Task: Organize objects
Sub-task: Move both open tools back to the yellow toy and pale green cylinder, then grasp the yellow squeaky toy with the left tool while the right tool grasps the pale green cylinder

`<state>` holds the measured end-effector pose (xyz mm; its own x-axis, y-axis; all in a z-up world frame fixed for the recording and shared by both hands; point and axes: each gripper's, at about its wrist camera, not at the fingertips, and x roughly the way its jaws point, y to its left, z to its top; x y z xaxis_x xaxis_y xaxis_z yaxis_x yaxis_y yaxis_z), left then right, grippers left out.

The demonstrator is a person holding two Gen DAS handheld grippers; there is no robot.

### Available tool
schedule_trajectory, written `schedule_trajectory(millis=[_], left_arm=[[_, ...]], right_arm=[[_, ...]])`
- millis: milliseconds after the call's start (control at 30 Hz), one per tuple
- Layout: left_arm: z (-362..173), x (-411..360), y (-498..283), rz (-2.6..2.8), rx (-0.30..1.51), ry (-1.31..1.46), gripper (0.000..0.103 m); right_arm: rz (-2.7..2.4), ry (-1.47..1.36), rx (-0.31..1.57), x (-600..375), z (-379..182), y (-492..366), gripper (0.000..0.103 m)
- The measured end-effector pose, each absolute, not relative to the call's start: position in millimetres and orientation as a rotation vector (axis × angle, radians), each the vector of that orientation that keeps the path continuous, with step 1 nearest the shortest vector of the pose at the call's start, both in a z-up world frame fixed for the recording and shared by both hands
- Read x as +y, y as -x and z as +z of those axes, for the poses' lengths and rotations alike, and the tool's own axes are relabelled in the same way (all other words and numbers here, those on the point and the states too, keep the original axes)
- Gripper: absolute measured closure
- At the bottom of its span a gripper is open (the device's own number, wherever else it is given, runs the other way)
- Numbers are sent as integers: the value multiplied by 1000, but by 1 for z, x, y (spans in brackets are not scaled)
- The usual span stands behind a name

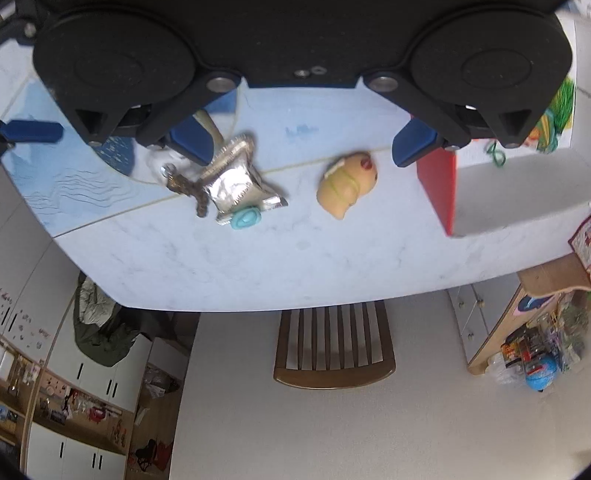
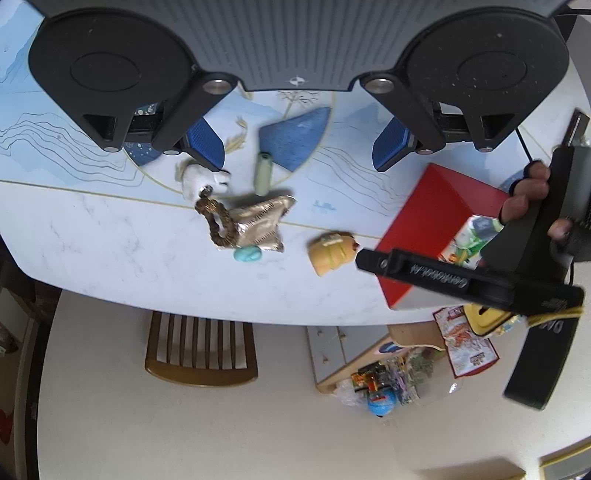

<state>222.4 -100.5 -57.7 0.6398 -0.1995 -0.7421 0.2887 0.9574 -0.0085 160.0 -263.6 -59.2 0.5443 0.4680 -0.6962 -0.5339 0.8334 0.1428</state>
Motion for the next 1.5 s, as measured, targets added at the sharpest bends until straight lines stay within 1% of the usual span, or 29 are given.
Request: schedule_trajectory(millis=[500, 633, 867, 933, 1000, 1067, 1100, 1167, 1200, 1267, 1300, 1367, 1433, 1500], left_arm=[[-110, -117, -294, -212, 902, -152, 0], [-120, -122, -306, -208, 899, -218, 1], [-140, -128, -322, -211, 947, -257, 1], [-145, -126, -325, -190, 964, -252, 1], [-150, -125, -327, -172, 982, -250, 1], [-153, -123, -329, -167, 997, -241, 2], [-155, -122, -329, -162, 1005, -236, 3], [-158, -119, -334, -154, 1017, -222, 8], [-159, -118, -335, -151, 1022, -215, 9], [-160, -118, -335, -150, 1025, -213, 16], [-161, -118, -335, -150, 1023, -219, 18], [-162, -117, -336, -149, 1021, -225, 25], [-162, -116, -335, -146, 1021, -221, 29], [-162, -115, -335, -145, 1016, -221, 34]], right_arm=[[598, 110, 885, -247, -110, -213, 15], [596, 111, 911, -240, -123, -227, 15], [579, 125, 935, -230, -144, -246, 16], [582, 125, 941, -227, -148, -251, 23], [582, 125, 945, -223, -151, -255, 25], [581, 129, 946, -219, -154, -258, 29], [579, 131, 950, -217, -156, -260, 33], [573, 130, 959, -215, -159, -264, 37], [568, 131, 962, -215, -161, -265, 40], [564, 132, 967, -215, -164, -268, 47], [565, 129, 973, -216, -165, -268, 51], [558, 123, 979, -216, -167, -270, 54], [550, 120, 983, -216, -168, -271, 61], [545, 117, 981, -217, -169, -271, 63]])
